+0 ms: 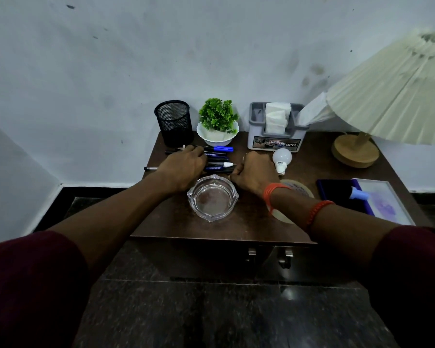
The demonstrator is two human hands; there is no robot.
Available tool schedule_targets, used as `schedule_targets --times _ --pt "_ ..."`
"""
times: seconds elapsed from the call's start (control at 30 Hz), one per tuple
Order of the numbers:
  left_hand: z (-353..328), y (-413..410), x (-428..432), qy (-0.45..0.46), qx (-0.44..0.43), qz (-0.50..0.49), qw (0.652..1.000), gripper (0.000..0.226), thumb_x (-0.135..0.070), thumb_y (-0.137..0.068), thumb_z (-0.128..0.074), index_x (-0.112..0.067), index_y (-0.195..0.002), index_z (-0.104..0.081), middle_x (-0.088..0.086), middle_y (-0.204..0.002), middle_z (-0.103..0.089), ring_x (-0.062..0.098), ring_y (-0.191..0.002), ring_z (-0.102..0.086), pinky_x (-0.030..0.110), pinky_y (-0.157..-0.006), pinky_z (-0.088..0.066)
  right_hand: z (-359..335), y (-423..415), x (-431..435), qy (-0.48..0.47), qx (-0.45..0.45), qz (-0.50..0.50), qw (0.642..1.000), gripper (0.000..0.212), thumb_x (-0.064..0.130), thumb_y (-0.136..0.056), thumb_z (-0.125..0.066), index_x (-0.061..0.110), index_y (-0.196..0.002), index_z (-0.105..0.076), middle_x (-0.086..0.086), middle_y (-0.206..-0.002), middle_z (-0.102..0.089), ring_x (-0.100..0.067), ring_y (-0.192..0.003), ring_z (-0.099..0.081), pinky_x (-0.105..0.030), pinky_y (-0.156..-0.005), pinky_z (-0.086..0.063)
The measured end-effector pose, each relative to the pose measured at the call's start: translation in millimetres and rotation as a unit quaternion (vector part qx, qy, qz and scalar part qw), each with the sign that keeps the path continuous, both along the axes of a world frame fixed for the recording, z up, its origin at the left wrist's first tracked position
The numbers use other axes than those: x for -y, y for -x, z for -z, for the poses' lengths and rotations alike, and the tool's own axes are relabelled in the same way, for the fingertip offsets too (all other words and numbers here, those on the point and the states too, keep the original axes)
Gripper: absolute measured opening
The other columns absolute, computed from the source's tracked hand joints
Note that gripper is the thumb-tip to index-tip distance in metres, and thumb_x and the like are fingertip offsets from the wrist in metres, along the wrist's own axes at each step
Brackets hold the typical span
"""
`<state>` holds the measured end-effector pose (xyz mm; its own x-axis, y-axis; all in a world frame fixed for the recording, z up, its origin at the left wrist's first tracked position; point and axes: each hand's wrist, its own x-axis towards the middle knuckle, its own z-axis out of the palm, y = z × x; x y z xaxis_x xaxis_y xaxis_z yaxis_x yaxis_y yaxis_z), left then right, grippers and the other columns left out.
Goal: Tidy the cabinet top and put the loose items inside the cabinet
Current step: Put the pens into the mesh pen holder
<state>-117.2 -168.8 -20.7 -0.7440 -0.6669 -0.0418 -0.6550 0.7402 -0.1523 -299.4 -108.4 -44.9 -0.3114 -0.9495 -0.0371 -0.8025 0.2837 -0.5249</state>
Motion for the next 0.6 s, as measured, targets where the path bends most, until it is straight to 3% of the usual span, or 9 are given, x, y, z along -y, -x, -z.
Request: schedule_targets --times 0.23,0.47,0.57,0.6 --pt "-1 0 -2 0.006 0.016 -0.001 1.0 0.038 -0.032 -0.099 -0.044 -0.005 -0.126 -0.05 0.014 -0.133 -0.045 0.03 -0.119 -0.045 0.042 -0.091 -0.047 1 -1 -1 -0.008 0.035 0.009 0.999 0.026 0.035 -0.067 -0.066 0.013 -0.081 -0.072 -0.01 -0.081 -0.072 -0.028 -0.075 -0.07 -0.038 -0.073 -0.061" --pt "-2 2 -4 0.008 -0.04 -0.024 0.999 0.036 -0.032 -0.097 -0.047 -0.005 -0.12 -0.055 0.013 -0.123 -0.051 0.03 -0.111 -0.047 0.042 -0.088 -0.045 -7 -5 -1 -0.029 0.108 0.016 0.994 0.028 0.047 -0.059 -0.07 0.02 -0.064 -0.072 -0.009 -0.075 -0.074 -0.03 -0.07 -0.071 -0.039 -0.072 -0.061" --pt "-5 3 -3 -0.007 -0.071 -0.045 0.996 0.034 -0.03 -0.096 -0.05 -0.004 -0.117 -0.055 0.015 -0.12 -0.051 0.032 -0.11 -0.048 0.046 -0.088 -0.048 -14 -8 -3 -0.027 0.153 0.023 0.988 0.043 0.054 -0.048 -0.064 0.018 -0.068 -0.076 -0.007 -0.072 -0.075 -0.027 -0.069 -0.072 -0.04 -0.073 -0.062" --pt "-5 4 -3 -0.013 -0.076 -0.049 0.996 0.034 -0.029 -0.095 -0.051 -0.004 -0.117 -0.056 0.016 -0.119 -0.052 0.033 -0.109 -0.049 0.047 -0.088 -0.048 -16 -9 -3 -0.025 0.167 0.027 0.985 0.038 0.05 -0.053 -0.066 0.016 -0.068 -0.076 -0.005 -0.068 -0.074 -0.025 -0.067 -0.073 -0.041 -0.073 -0.062"
